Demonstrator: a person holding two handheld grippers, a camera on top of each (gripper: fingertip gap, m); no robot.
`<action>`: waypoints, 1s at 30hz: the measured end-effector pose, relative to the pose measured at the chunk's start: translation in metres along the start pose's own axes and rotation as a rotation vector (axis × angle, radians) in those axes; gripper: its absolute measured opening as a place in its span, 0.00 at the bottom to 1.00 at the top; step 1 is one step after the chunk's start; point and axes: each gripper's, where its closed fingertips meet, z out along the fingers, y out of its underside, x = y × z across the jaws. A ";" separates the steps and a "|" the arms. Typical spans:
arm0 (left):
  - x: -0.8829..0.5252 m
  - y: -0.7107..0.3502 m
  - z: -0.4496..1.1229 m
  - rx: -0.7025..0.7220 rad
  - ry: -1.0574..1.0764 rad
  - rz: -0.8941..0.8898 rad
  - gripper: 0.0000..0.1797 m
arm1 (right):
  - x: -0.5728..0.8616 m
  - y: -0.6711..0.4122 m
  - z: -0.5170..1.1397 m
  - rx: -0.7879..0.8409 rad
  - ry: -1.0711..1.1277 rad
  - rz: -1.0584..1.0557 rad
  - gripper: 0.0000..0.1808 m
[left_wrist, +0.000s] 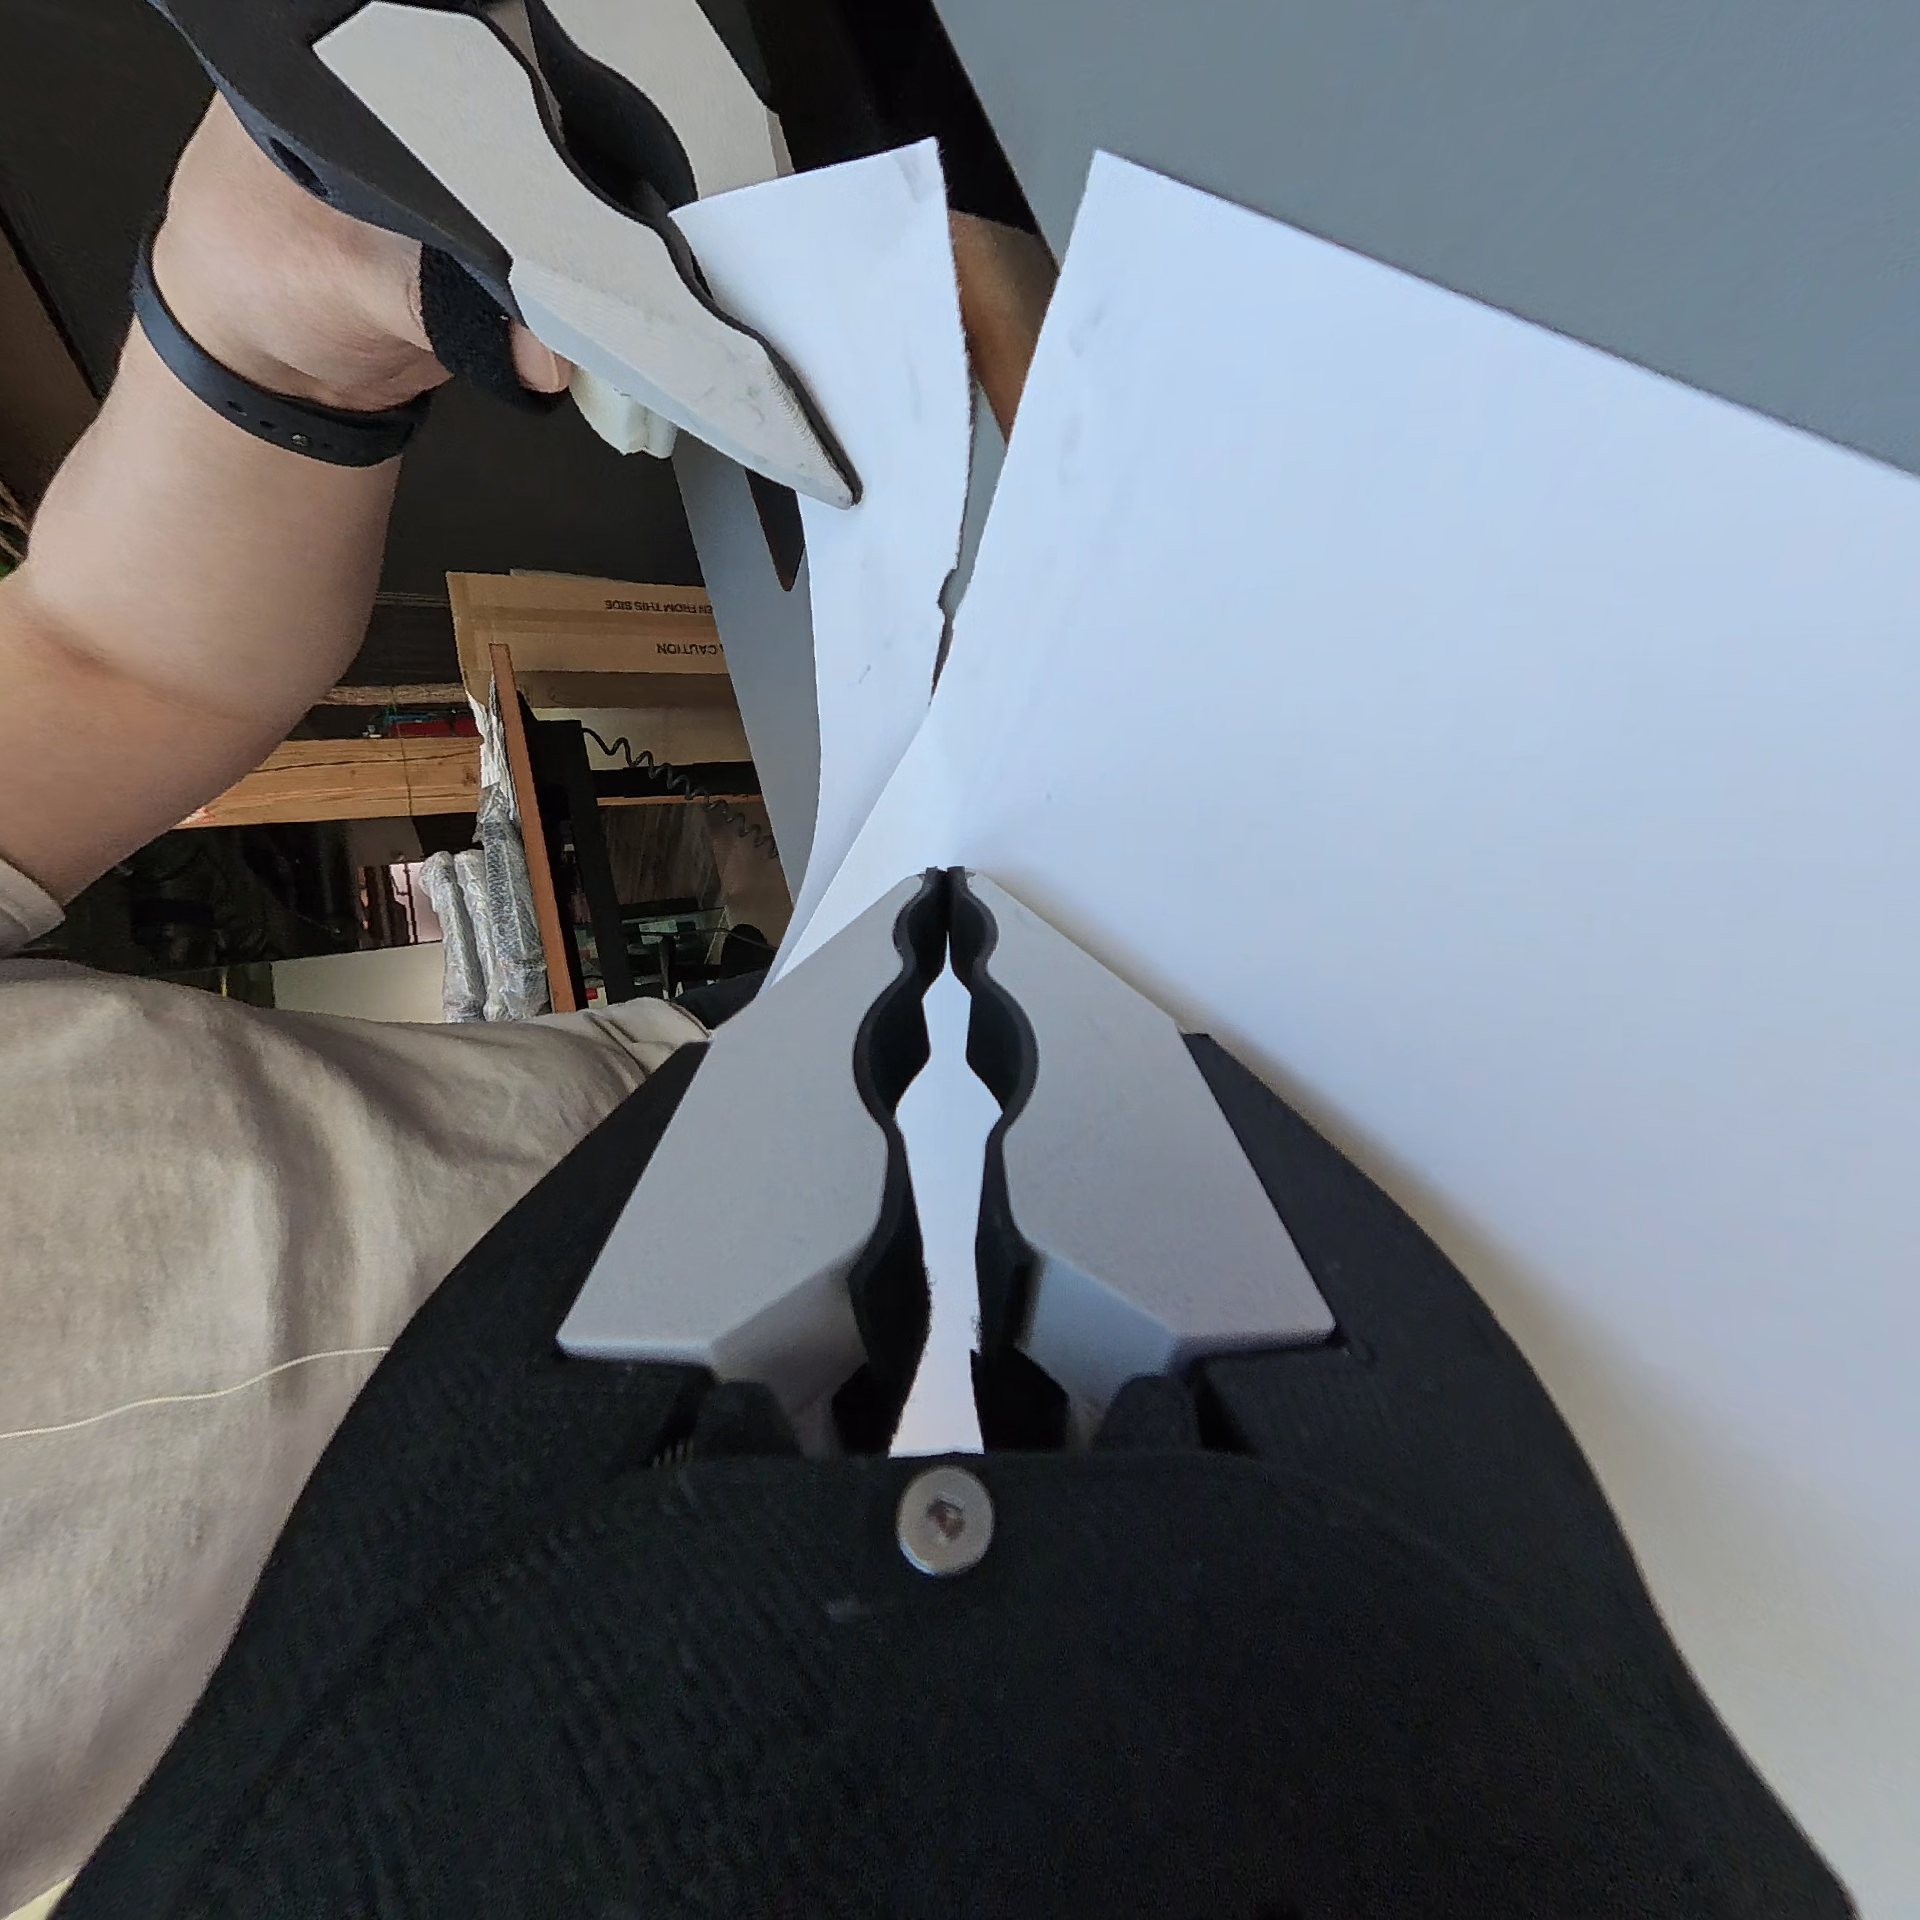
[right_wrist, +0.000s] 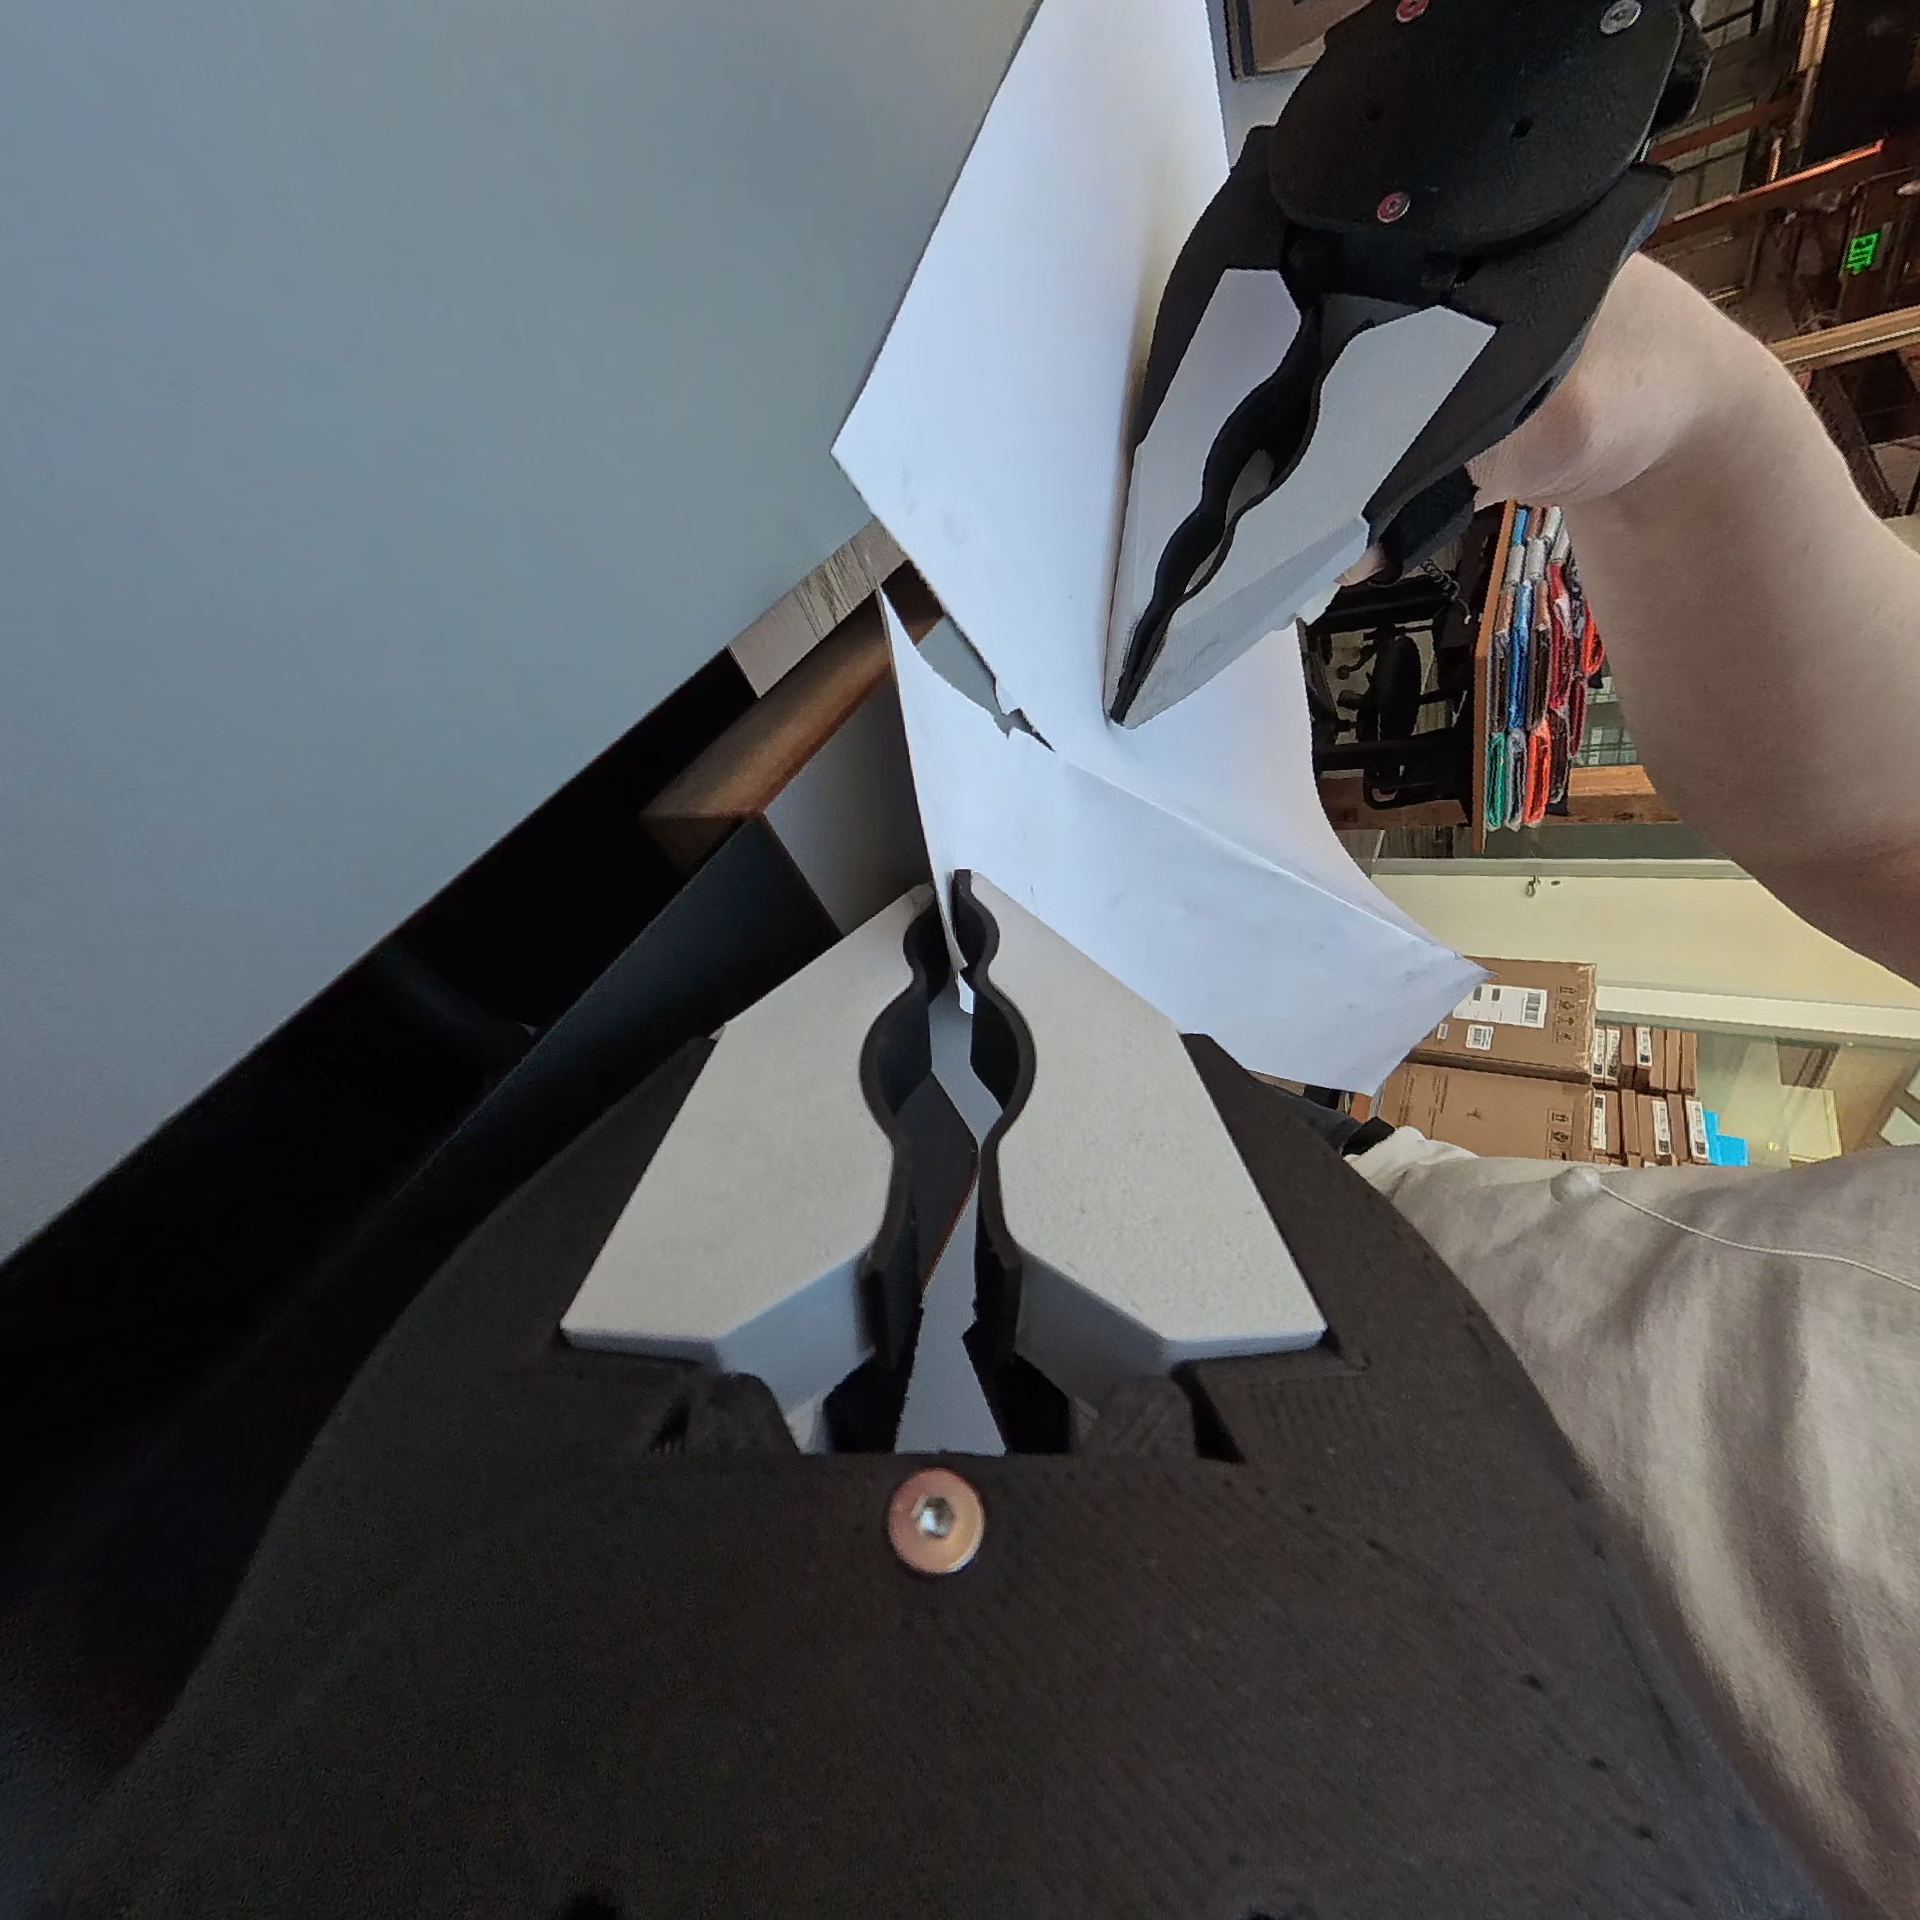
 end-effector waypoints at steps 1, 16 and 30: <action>0.000 0.000 0.000 0.010 0.003 -0.004 0.00 | 0.000 0.001 0.000 0.002 -0.001 0.001 0.00; 0.001 -0.003 0.000 0.201 0.097 0.007 0.00 | 0.002 0.008 0.000 0.006 -0.014 0.019 0.00; -0.005 -0.017 0.015 0.320 0.159 0.032 0.00 | 0.001 0.008 -0.001 -0.032 -0.042 0.051 0.00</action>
